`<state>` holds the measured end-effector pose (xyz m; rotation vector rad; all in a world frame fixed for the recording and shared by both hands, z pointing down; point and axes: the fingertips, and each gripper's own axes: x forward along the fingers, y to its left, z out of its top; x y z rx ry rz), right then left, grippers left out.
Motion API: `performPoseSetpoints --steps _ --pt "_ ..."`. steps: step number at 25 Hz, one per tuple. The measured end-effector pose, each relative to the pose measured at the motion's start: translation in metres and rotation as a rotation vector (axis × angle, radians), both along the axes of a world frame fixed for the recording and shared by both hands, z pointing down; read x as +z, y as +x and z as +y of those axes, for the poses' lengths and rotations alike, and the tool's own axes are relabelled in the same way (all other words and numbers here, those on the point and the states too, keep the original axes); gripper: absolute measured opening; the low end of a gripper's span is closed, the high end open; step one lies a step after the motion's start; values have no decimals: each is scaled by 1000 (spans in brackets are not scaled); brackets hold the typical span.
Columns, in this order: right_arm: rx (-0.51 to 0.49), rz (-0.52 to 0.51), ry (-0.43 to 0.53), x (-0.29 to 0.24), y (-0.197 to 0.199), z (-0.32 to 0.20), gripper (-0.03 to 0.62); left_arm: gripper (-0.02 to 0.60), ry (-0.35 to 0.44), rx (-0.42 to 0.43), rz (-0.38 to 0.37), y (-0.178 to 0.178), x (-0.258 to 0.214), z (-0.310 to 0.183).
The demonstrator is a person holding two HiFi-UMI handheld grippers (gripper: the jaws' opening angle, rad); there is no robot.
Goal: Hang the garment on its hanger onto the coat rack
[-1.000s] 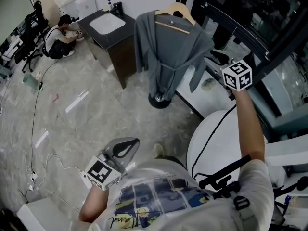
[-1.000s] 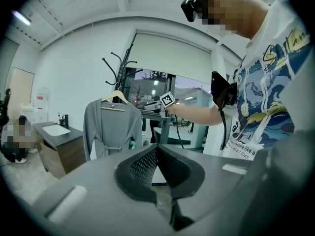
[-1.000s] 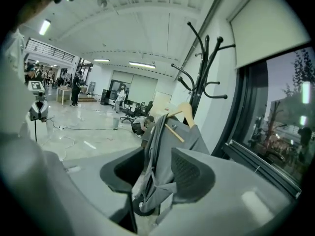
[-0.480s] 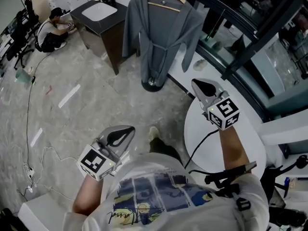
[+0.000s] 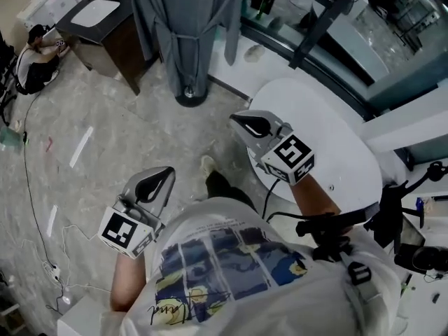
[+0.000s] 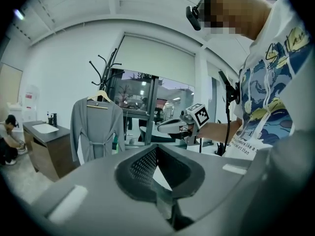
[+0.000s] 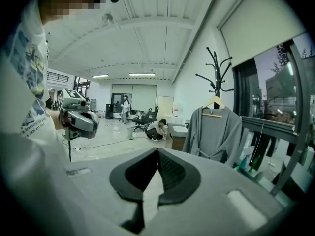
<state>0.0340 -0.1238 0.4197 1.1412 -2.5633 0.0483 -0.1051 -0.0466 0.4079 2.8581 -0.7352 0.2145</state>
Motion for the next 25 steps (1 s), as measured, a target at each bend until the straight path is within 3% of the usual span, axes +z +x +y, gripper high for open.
performPoseSetpoints --steps 11,25 --pt "-62 8 -16 2 -29 39 3 3 -5 57 1 14 2 14" --pt "-117 2 -25 -2 -50 45 2 3 -20 37 -3 4 4 11"
